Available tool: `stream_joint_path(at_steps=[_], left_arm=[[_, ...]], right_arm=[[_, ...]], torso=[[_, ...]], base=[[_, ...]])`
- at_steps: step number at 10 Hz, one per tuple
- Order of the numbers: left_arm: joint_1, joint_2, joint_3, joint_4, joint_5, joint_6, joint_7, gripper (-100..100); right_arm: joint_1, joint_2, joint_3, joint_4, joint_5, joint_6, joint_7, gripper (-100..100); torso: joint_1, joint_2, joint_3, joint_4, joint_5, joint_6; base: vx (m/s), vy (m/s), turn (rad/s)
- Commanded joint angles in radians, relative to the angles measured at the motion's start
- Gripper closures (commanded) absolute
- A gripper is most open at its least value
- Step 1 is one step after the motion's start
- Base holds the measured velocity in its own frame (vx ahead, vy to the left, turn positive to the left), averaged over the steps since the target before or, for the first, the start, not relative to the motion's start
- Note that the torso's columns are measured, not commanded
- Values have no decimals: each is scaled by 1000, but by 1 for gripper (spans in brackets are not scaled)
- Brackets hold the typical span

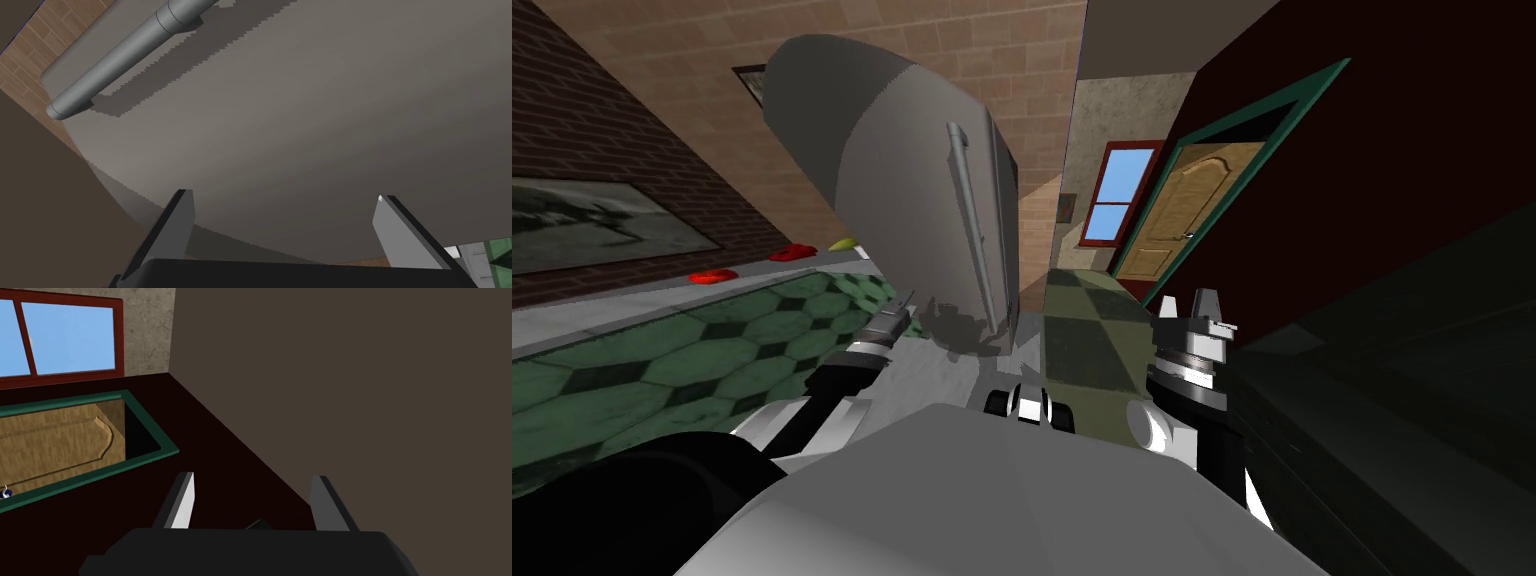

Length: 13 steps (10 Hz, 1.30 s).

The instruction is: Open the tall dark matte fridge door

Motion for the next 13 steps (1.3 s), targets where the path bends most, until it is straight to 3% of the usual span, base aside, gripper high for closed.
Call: stream_joint_path(at_steps=[1,3,4,8,13], left_arm=[[67,40,68,4,-29,52,49,-100],[114,76,121,10,-50,92,86,-100],[114,76,121,10,-50,92,86,-100],[205,151,222,11,-90,168,157,-100],[300,238,326,-32,-131,246,230,-100]], right_arm=[[0,0,0,0,0,0,0,0],[0,0,0,0,0,0,0,0],[0,0,0,0,0,0,0,0],[0,0,0,0,0,0,0,0],[0,0,0,0,0,0,0,0]], torso=[[0,1,1,0,0,0],[-1,1,1,0,0,0],[-1,1,1,0,0,0],[0,-1,0,0,0,0],[-1,2,1,1,0,0]], base=[[106,-38,-198],[117,-48,-187],[72,-32,-74],[89,-29,-186],[95,-20,-160]])
